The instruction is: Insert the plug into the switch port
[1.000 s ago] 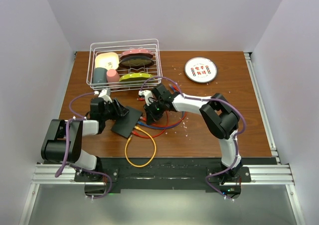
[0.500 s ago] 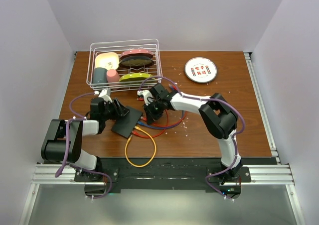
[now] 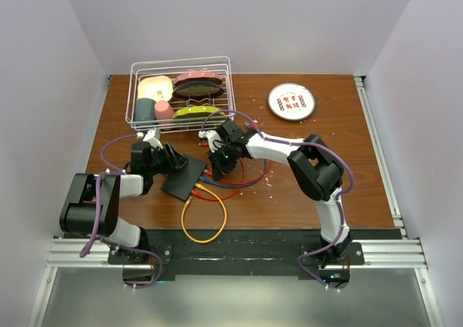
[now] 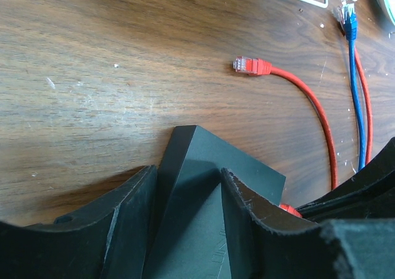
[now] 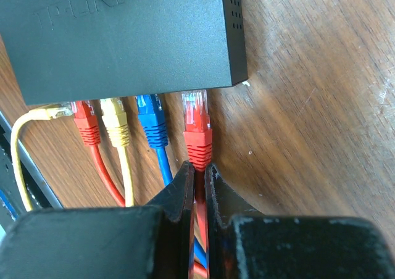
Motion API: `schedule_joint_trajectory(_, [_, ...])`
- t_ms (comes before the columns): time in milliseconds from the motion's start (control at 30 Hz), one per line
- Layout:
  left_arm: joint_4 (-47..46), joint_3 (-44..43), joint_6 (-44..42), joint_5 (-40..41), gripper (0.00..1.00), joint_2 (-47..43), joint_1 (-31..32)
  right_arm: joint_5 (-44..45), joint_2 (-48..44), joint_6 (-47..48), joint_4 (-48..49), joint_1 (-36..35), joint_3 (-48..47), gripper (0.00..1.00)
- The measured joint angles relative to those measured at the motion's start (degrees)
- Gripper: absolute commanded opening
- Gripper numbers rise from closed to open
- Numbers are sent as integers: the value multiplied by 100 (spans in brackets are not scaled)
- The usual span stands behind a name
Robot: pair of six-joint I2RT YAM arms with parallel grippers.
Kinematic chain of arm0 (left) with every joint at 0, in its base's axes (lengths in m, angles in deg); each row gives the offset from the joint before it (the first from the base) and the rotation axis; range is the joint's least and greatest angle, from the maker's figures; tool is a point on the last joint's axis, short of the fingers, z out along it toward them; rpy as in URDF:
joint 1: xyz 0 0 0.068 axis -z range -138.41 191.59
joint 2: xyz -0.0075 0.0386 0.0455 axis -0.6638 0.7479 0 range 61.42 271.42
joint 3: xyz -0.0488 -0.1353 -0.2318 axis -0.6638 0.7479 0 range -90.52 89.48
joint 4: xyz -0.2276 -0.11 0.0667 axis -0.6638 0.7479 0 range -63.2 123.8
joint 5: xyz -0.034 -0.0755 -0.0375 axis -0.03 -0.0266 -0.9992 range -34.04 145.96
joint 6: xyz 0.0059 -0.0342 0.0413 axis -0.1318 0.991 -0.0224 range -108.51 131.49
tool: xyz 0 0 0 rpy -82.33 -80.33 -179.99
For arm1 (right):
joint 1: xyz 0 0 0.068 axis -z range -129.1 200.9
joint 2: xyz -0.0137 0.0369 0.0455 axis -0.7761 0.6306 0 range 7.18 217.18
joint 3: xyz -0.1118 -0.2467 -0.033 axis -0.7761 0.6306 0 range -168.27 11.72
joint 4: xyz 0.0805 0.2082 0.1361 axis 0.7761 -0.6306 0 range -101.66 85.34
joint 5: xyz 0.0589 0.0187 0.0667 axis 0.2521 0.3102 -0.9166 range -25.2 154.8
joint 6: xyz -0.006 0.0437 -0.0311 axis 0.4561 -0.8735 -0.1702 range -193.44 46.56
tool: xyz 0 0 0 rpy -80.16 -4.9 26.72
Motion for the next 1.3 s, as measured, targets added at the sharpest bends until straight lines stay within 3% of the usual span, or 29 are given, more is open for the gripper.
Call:
schedule_joint_trajectory(333, [-52,0,74,-63,58,13,0,-166,66,33,-68,11,-74,0])
schedule_joint_trajectory(700, [-72,-2,109,-94,58,15,2,-332,186,219,-181,-7,-238,0])
schedule_joint_trajectory(1300, [-92,0,114,-149,36,79,-70,-216,28,-632,476,-11,179,0])
